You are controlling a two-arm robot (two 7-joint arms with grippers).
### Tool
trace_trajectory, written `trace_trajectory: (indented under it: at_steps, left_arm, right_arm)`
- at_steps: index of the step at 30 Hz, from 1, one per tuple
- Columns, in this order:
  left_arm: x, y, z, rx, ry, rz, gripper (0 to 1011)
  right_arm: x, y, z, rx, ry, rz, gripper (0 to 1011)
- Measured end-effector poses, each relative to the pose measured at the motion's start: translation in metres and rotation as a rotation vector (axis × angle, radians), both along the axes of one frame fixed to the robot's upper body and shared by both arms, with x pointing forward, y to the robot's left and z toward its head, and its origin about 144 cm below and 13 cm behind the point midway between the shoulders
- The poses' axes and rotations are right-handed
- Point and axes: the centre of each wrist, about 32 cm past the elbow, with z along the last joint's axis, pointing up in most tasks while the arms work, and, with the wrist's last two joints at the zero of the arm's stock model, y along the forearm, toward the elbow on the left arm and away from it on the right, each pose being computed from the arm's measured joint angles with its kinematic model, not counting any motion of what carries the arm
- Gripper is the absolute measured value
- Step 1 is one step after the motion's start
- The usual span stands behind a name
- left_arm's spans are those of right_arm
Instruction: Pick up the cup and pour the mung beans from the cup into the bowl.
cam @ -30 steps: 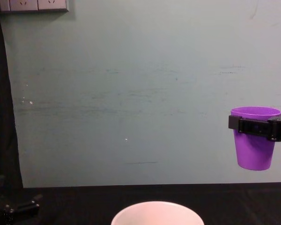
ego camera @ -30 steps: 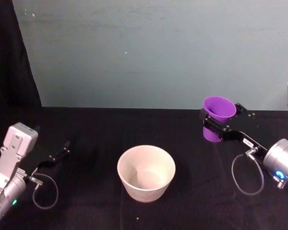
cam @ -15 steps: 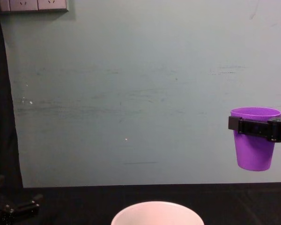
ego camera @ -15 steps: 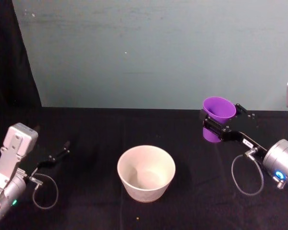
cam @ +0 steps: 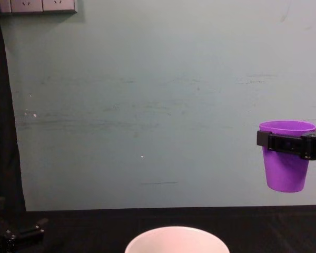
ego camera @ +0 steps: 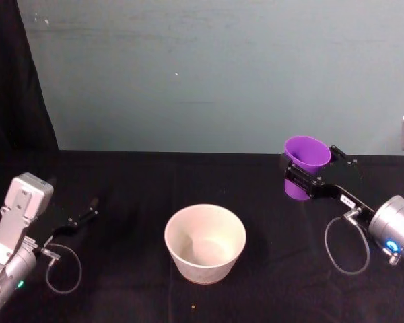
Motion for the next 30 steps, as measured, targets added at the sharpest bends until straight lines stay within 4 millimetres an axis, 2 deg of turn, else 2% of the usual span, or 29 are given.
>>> trace_trajectory:
  at_steps: [30]
  left_arm:
    - [0.0000, 0.0000, 0.0000, 0.000, 0.000, 0.000, 1003]
  right_arm:
    - [0.0000, 0.0000, 0.0000, 0.000, 0.000, 0.000, 747]
